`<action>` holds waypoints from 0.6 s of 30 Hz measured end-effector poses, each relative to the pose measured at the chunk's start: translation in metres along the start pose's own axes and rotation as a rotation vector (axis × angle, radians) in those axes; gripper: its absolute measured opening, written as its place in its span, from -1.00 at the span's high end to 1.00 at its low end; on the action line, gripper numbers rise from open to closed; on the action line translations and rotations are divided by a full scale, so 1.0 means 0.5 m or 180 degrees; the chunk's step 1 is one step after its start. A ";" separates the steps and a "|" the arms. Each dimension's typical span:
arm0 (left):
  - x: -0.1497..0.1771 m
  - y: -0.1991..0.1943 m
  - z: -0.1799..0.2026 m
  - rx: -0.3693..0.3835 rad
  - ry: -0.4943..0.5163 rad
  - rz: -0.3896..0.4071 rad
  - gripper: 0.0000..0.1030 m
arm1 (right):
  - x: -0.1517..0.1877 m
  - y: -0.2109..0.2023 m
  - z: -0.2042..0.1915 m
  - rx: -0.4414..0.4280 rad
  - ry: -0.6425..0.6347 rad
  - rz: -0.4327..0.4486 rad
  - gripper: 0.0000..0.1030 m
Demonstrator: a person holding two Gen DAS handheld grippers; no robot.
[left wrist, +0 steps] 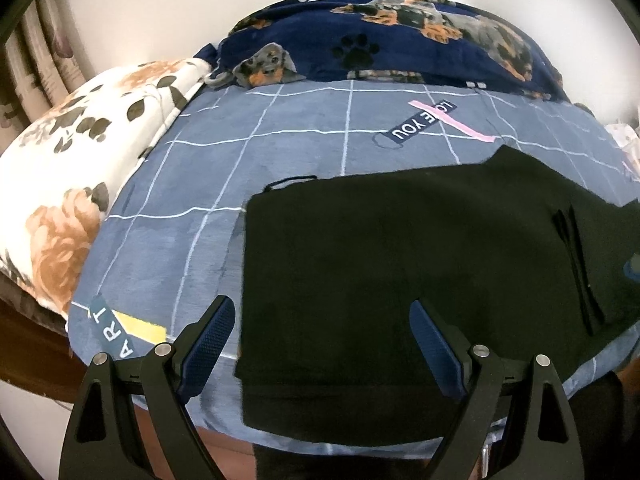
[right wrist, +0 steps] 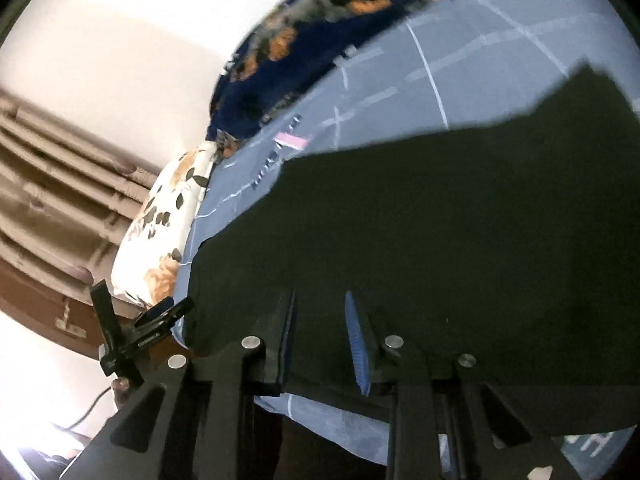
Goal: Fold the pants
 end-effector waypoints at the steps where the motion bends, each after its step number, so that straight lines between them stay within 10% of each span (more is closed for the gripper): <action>1: -0.002 -0.002 -0.009 0.0037 -0.0023 -0.0018 -0.73 | 0.006 0.008 0.000 0.0003 -0.0005 -0.0041 0.51; 11: 0.008 -0.035 -0.170 0.0293 -0.0382 -0.0236 -0.59 | 0.032 0.061 -0.006 0.0162 -0.0253 -0.0356 0.41; 18: 0.078 0.002 -0.200 0.1189 -0.0857 -0.0728 -0.21 | 0.030 0.058 0.000 0.0022 -0.0085 -0.0352 0.29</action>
Point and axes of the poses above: each gripper's, at about its wrist camera, not at the fingertips, and y roughly the way its jaws point, z to its right, x to its underside, the point moved 4 cm from there along y, roughly the way its jaws point
